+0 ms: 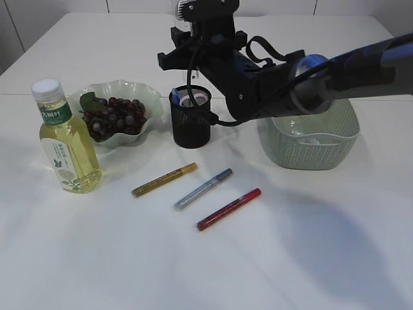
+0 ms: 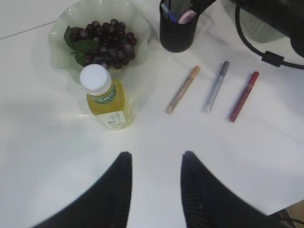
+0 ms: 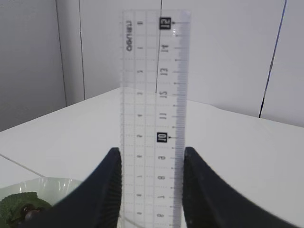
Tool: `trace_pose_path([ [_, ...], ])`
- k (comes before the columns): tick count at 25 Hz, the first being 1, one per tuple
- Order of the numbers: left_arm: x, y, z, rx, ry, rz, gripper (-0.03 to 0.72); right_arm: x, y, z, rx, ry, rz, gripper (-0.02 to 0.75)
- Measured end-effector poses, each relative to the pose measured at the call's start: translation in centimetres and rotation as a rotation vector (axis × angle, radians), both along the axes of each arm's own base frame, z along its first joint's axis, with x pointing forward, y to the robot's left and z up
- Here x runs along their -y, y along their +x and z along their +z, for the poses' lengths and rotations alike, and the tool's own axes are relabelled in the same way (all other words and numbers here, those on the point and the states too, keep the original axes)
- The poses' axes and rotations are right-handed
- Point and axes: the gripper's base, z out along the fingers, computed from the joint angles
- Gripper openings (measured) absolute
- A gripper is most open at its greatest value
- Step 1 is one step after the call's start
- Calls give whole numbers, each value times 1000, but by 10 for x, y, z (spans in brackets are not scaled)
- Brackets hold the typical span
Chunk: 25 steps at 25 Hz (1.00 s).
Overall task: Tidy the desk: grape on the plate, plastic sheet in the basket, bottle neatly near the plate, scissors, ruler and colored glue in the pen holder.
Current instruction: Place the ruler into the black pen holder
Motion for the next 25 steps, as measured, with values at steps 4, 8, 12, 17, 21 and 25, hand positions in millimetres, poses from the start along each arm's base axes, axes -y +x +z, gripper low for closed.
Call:
trace_pose_path([
  [4, 0, 0, 0, 0, 0, 0, 253, -1, 1, -8, -12, -7, 0, 300],
  [8, 0, 0, 0, 0, 0, 0, 253, -1, 2, -11, -17, -10, 0, 300],
  [12, 0, 0, 0, 0, 0, 0, 253, -1, 3, -13, -18, -11, -1, 300],
  [17, 0, 0, 0, 0, 0, 0, 253, -2, 3, -16, -22, -13, -1, 300],
  [21, 0, 0, 0, 0, 0, 0, 253, -2, 3, -17, -24, -14, -1, 300],
  [25, 0, 0, 0, 0, 0, 0, 253, -2, 3, -18, -30, -17, 1, 300],
])
